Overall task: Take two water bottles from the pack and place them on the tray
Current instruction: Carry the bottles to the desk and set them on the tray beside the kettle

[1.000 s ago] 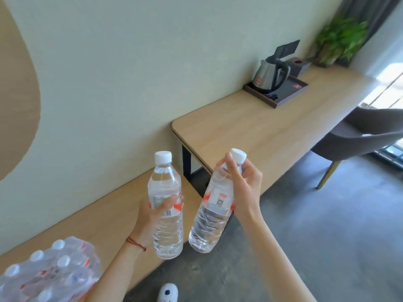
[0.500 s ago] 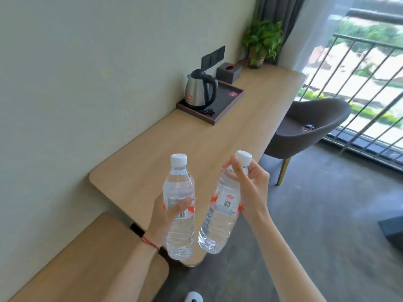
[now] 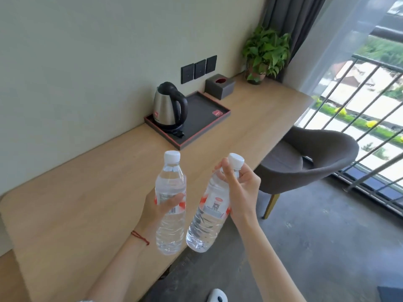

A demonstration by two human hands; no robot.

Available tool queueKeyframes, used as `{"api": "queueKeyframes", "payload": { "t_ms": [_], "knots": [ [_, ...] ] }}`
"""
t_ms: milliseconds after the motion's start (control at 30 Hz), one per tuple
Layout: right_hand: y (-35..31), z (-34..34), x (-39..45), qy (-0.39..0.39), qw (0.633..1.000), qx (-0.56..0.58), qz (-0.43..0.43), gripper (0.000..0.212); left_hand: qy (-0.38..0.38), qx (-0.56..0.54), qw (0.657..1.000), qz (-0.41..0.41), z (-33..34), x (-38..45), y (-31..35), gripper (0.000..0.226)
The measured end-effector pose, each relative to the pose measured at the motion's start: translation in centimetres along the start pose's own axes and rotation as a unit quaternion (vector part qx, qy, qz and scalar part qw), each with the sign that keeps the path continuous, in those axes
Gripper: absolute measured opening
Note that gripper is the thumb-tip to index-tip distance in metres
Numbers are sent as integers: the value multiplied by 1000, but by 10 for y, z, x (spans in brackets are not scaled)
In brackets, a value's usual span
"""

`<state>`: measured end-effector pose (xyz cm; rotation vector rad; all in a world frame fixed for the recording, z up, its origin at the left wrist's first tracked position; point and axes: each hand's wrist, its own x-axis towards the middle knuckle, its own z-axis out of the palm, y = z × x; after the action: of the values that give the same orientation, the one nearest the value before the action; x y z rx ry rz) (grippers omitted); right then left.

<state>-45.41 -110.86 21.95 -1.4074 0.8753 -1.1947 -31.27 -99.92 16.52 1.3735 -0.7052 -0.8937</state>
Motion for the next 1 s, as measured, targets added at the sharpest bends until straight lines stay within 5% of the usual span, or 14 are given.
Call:
{"api": "queueKeyframes", "payload": {
  "t_ms": [433,633,800,1000],
  "knots": [
    [46,-61,222,-86,995,12,43,34,71,-25,997,-8,125,173,-12,32],
    [65,-64,321,-134,990,-9,51,42,102,-30,994,-10,159,267,-8,29],
    [96,-71,391,-197,978,-51,52,17,141,-8,990,-17,183,321,-6,41],
    [144,-77,459,-324,935,-138,42,12,227,11,973,-51,214,363,-23,53]
  ]
}}
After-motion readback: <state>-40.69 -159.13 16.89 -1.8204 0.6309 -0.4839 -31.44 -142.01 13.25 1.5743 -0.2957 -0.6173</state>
